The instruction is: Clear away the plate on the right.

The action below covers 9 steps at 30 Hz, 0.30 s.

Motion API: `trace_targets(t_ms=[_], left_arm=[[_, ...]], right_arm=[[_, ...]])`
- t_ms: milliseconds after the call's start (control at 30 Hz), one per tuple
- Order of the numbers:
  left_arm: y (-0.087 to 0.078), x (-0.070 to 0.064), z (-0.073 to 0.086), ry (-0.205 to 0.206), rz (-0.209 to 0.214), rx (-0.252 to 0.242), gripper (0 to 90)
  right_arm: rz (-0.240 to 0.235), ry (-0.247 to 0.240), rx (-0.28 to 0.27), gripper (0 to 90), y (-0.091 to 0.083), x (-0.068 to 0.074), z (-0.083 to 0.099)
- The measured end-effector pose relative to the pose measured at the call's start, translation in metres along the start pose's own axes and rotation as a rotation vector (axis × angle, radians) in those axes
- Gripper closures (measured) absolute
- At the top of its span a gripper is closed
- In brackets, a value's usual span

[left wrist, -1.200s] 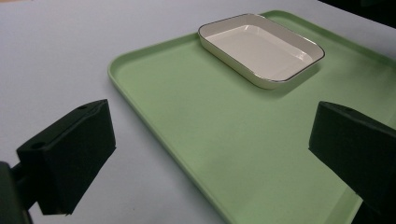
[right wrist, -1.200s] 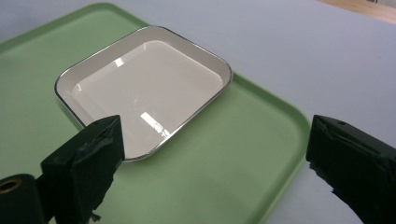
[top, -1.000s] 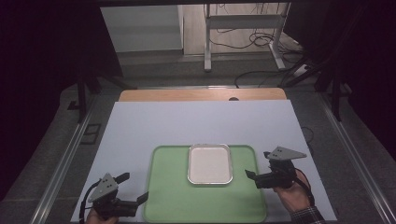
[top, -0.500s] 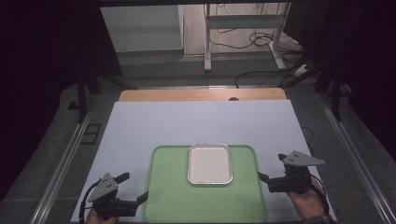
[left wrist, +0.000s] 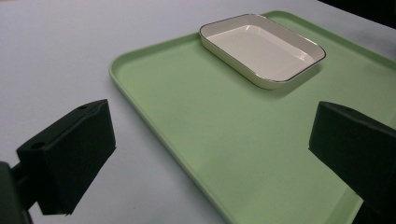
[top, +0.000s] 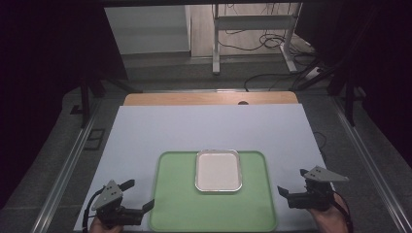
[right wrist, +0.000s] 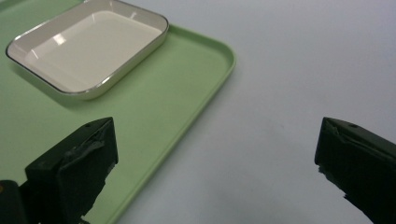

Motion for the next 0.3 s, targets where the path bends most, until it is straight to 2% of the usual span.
trace_targets(t_ms=[300], left_arm=[[0.0008,-0.0004,-0.0002,0.008,-0.004,0.004,0.3]], right_arm=[[-0.012,0.004,0.022,0.0,0.0015,0.0015,0.0041]])
Point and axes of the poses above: each handheld gripper's, and its own axes: y roughly forward along the jaws, z roughly out of its underside, x roughly to its left, the point moved 8 cm from there along y, roughly forward along the jaws, and after that the axes turned 2 degrees about -x, right-handed, at the moved point
